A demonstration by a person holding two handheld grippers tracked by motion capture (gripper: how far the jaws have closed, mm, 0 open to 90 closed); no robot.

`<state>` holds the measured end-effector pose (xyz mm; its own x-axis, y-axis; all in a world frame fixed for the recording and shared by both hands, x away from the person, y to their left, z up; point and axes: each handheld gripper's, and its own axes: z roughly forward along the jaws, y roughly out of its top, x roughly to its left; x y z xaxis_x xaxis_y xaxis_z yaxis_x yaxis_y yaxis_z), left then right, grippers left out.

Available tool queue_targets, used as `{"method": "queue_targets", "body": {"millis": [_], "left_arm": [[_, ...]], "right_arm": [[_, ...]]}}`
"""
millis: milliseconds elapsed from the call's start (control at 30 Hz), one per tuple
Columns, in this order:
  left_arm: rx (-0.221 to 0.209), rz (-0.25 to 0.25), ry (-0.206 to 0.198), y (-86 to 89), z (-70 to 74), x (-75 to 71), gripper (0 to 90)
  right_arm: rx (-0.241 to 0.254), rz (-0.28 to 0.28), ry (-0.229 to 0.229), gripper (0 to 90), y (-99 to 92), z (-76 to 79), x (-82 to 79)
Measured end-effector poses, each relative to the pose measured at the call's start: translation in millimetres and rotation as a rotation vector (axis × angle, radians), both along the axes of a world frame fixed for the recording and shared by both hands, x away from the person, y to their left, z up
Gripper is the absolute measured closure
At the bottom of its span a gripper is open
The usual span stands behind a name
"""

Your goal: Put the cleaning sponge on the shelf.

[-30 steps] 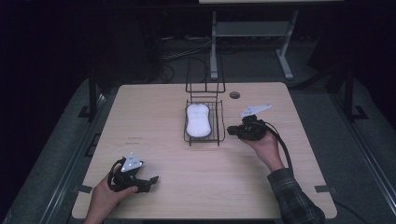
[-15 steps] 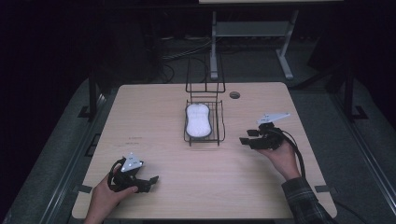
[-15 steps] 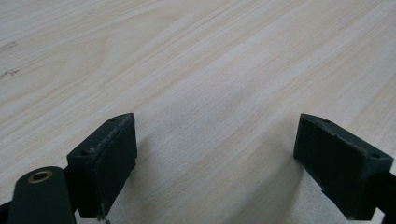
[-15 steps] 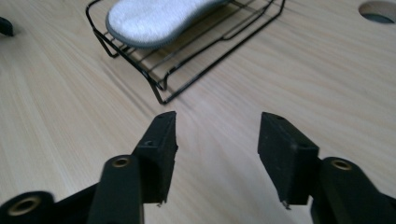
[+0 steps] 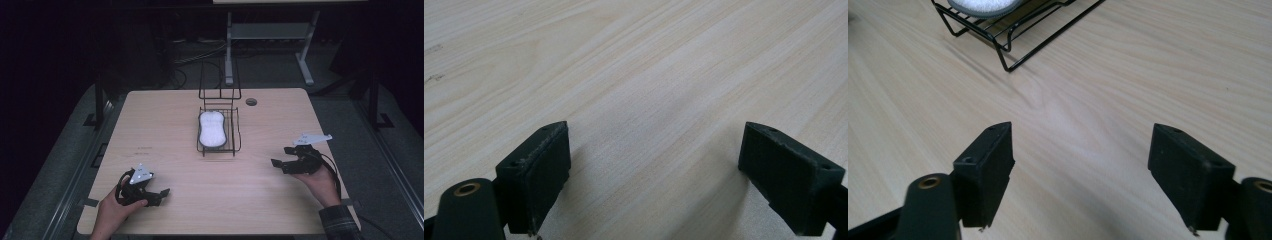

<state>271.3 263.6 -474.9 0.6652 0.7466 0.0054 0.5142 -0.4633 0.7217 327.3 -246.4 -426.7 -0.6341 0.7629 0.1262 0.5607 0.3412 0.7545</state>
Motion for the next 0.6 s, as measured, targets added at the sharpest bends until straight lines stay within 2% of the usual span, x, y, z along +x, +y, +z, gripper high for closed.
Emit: {"method": "queue_targets", "body": {"millis": [200, 400, 600], "left_arm": [[0.001, 0.0, 0.0, 0.0, 0.0, 0.0, 12.5], [-0.002, 0.002, 0.002, -0.1, 0.0, -0.1, 12.5], [0.004, -0.002, 0.0, 0.3, 0.1, 0.1, 12.5]], "right_arm": [[0.012, -0.02, -0.007, 17.5, -11.7, -3.7, -15.6], [0.022, -0.049, -0.01, 14.6, -21.0, -5.2, -27.2], [-0.013, -0.101, -0.01, 12.3, -30.1, -14.6, -41.0]]}}
